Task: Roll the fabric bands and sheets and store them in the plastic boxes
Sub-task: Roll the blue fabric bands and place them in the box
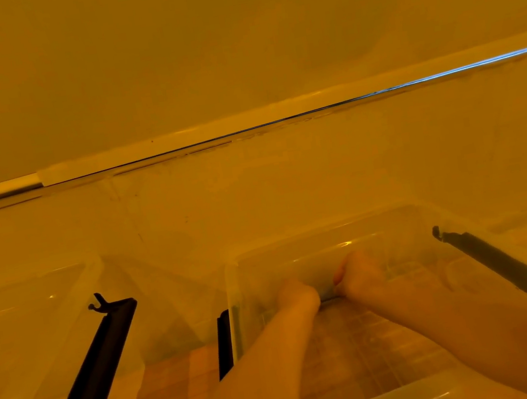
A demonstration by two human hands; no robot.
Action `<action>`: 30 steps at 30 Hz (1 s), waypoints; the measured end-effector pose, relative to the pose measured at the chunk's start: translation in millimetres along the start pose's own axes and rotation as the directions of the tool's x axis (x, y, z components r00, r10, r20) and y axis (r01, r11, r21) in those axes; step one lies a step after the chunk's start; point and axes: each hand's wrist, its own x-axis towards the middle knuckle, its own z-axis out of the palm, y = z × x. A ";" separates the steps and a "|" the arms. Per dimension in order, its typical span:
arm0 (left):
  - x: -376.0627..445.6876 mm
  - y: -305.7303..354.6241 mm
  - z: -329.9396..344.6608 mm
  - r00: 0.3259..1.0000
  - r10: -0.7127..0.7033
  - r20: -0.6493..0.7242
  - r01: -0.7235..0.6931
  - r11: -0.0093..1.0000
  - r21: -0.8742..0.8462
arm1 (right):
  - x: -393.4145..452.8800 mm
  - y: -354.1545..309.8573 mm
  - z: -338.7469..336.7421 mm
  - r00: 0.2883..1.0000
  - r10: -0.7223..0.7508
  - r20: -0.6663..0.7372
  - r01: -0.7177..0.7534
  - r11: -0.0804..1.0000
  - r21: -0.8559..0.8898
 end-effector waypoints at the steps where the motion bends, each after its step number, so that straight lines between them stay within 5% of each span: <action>1: 0.1 0.5 -0.4 1.000 0.002 0.007 -0.002 1.000 -0.004 | -0.4 0.8 -1.0 1.000 0.000 0.007 0.000 1.000 0.011; 30: -3.9 2.8 -9.5 0.997 0.073 0.025 -0.071 0.993 -0.090 | -13.0 -5.1 -17.7 0.996 -0.040 0.080 0.034 0.997 0.076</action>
